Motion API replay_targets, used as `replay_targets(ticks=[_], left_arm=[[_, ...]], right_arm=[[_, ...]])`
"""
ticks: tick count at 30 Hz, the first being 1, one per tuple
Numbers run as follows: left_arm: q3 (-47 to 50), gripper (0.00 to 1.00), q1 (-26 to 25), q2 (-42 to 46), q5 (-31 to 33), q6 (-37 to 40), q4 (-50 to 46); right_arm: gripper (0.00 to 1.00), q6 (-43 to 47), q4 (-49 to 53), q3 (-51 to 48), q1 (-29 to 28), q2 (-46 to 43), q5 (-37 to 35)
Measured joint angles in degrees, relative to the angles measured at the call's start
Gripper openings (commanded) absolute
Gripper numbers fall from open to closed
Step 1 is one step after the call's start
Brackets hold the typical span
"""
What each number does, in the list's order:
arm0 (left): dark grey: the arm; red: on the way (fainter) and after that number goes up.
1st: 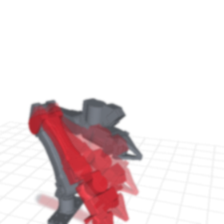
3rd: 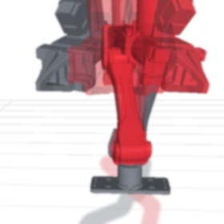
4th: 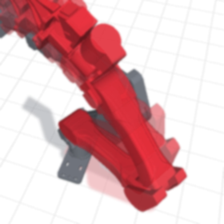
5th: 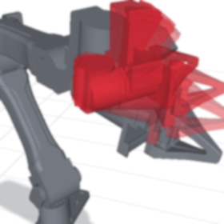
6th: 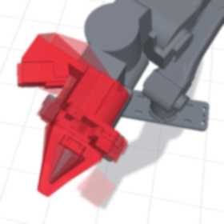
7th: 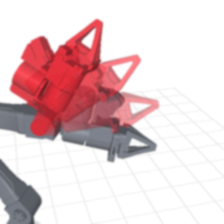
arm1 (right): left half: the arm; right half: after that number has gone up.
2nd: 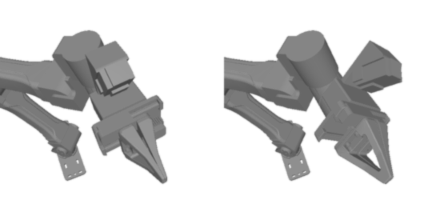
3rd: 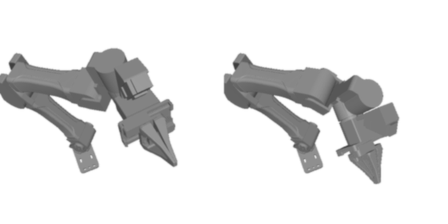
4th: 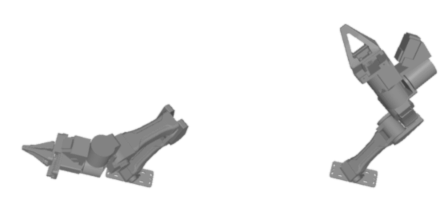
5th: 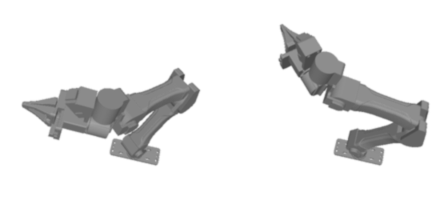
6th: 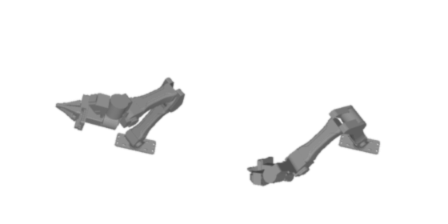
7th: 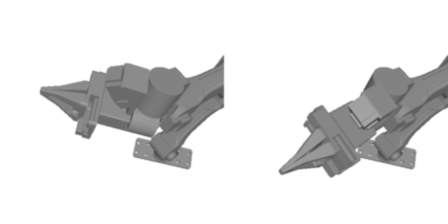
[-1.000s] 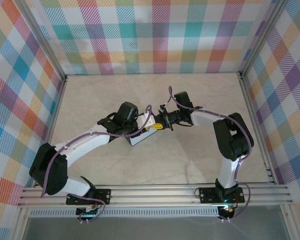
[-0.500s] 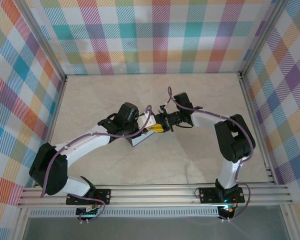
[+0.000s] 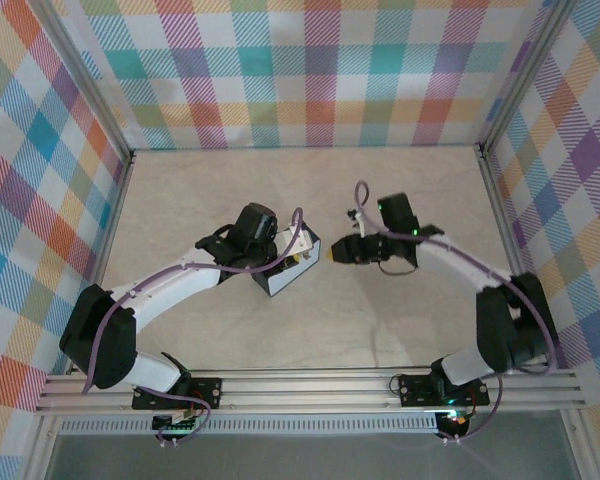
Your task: Unlock the padlock with the key
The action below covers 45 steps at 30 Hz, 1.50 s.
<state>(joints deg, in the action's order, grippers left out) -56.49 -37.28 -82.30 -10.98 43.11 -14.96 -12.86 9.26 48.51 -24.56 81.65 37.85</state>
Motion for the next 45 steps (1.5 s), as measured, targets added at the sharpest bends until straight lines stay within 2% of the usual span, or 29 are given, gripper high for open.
replay_targets(ticks=[4, 7, 12, 22, 32, 45], left_arm=[[-1.11, 0.31, 0.68, -0.74, -1.99, 0.22, -1.27], [-1.86, 0.31, 1.07, -1.16, -2.91, 0.46, -2.23], [-2.71, 0.31, 1.62, -1.66, -4.04, 1.29, -3.26], [-3.78, 0.30, 2.47, -2.34, -5.35, 1.73, -4.48], [-3.78, 0.30, 2.93, -2.34, -6.14, 2.78, -4.57], [-3.76, 0.29, 2.99, -1.95, -6.60, 2.99, -5.88]], right_arm=[[0.32, 8.81, -19.28, -13.22, -3.34, -5.51, -8.68], [0.27, 15.61, -27.96, -14.23, -3.76, -3.96, -11.98], [0.28, 24.28, -38.29, -13.16, -4.74, -1.03, -11.39], [0.32, 31.21, -40.94, -11.26, -8.74, 1.66, -7.93], [0.32, 33.24, -40.96, -11.28, -8.92, 3.54, -7.63], [0.23, 33.53, -42.80, -11.26, -9.25, 5.86, -8.17]])
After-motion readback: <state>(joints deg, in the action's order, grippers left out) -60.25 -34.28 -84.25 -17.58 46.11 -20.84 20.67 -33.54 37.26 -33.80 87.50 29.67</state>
